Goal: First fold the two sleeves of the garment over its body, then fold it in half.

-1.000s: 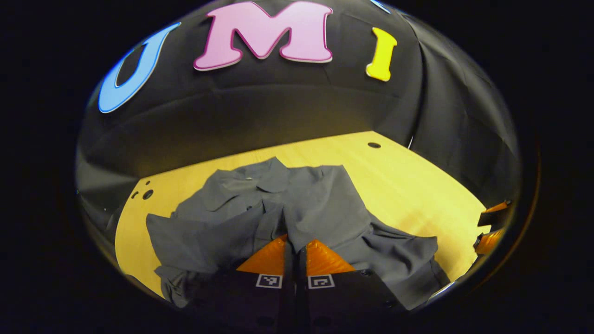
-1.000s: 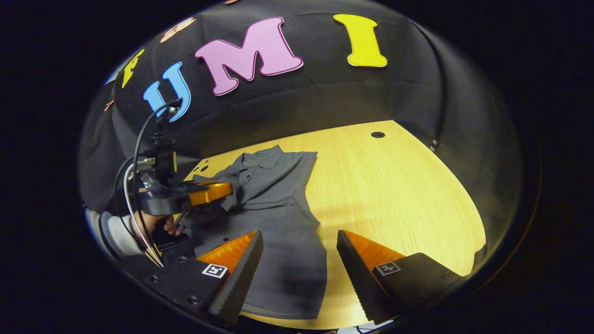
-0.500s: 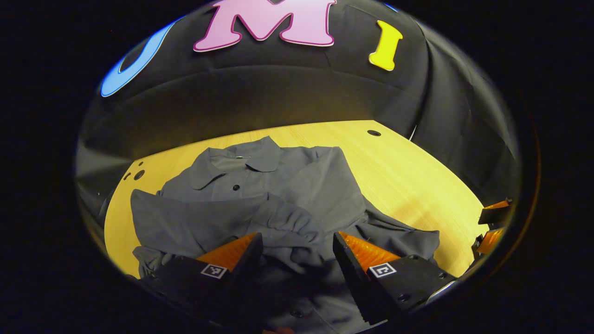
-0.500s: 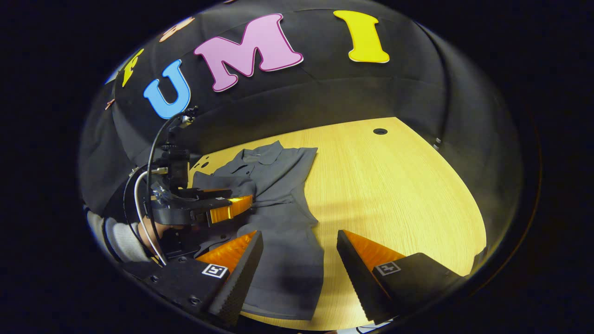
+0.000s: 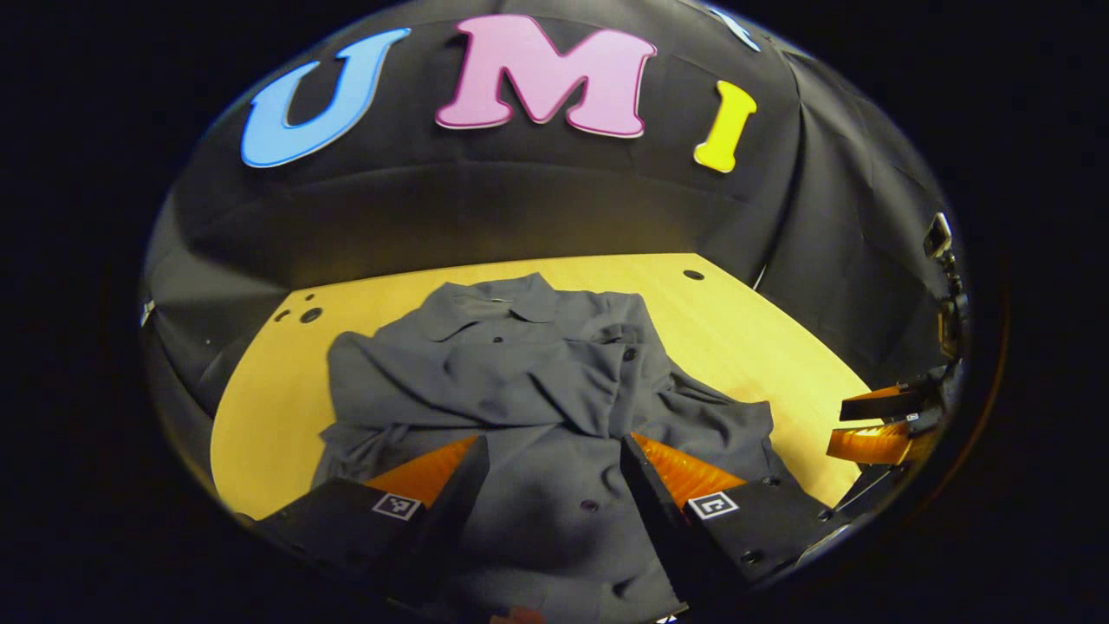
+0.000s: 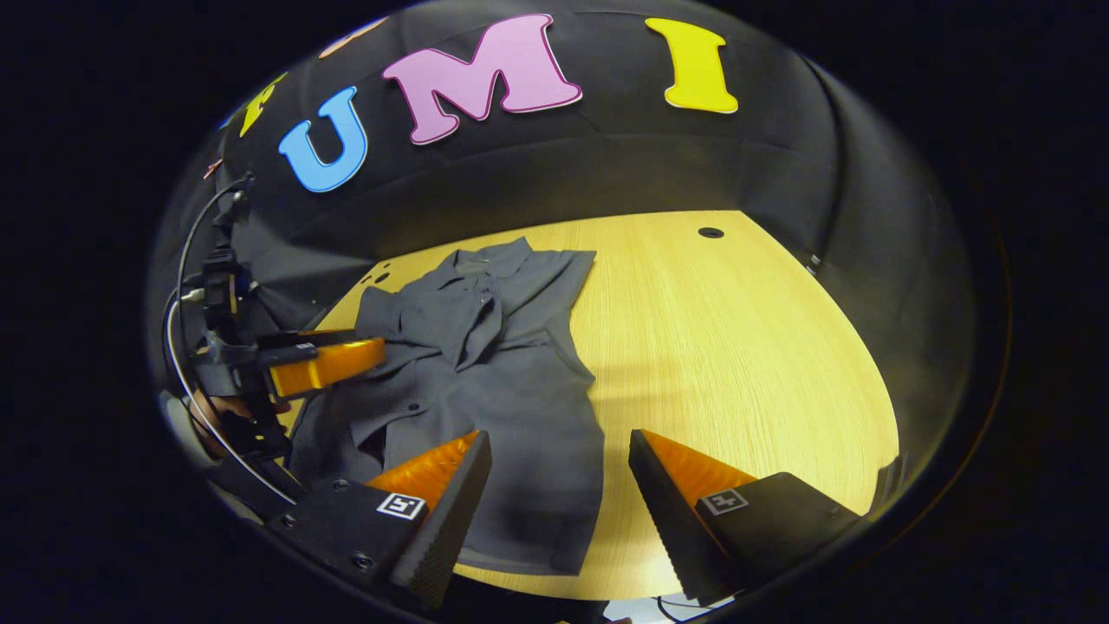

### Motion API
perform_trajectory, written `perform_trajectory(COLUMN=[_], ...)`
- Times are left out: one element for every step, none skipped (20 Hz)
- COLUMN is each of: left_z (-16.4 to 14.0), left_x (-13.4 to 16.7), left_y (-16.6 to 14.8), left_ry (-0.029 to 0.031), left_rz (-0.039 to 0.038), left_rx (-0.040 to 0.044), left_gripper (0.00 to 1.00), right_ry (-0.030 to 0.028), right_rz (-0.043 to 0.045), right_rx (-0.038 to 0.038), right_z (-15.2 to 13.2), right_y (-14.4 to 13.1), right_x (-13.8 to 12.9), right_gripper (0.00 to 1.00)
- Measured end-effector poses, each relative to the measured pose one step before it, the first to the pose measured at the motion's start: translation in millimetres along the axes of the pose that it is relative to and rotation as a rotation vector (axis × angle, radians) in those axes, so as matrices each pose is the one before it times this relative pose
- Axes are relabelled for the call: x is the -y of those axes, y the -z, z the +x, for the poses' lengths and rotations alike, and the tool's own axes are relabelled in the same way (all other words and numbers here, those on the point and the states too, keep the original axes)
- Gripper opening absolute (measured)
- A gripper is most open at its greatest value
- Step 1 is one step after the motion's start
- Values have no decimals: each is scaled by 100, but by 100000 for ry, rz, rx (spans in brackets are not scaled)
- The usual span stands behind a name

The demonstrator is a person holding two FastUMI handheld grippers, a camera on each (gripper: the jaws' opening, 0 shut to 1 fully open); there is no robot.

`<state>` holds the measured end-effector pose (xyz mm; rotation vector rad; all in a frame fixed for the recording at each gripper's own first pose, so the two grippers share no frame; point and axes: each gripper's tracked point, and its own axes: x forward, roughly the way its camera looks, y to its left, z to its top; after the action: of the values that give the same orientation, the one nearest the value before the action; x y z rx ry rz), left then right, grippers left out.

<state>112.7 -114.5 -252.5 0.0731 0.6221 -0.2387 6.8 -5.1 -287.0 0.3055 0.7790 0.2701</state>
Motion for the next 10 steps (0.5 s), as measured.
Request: perform_trajectory(left_z=[-1654,-1196,-1332,-1330,-1157,-888,-940,-715,-866,-654], left_x=[-869,-693,-791,-775,-690,-609,-791,-1070,-1118,-1009], left_y=[339,619,597,836,959,1208,1240,1492,1477,1445], left_ry=[-915,-437,-414,105,230,735,-126,-1288,-1633,-1523], left_rz=[-150,215,426,272,-85,-544,-491,-482,-1029,-1356], left_rx=[888,704,286,-376,-831,-1255,-1393,-1839,-2053,-2034], left_gripper=[96,95,96,96,96,95,95,95,95,96], right_ry=[211,364,396,309,340,69,141,174,721,1200], right_rz=[125,43,-297,-515,-452,-104,468,911,719,210], right_rx=[-1097,-866,-1061,-1126,-1159,-1224,-1212,-1671,-1387,-1022], right_z=[-174,-214,-122,-193,-212,-191,-151,-196,-78,-81], right_y=[550,585,573,707,601,701,626,829,761,719], right_x=[-154,-65,-124,-131,-116,-77,-105,-61,33,174], right_gripper=[99,99,99,99,99,99,99,99,99,99])
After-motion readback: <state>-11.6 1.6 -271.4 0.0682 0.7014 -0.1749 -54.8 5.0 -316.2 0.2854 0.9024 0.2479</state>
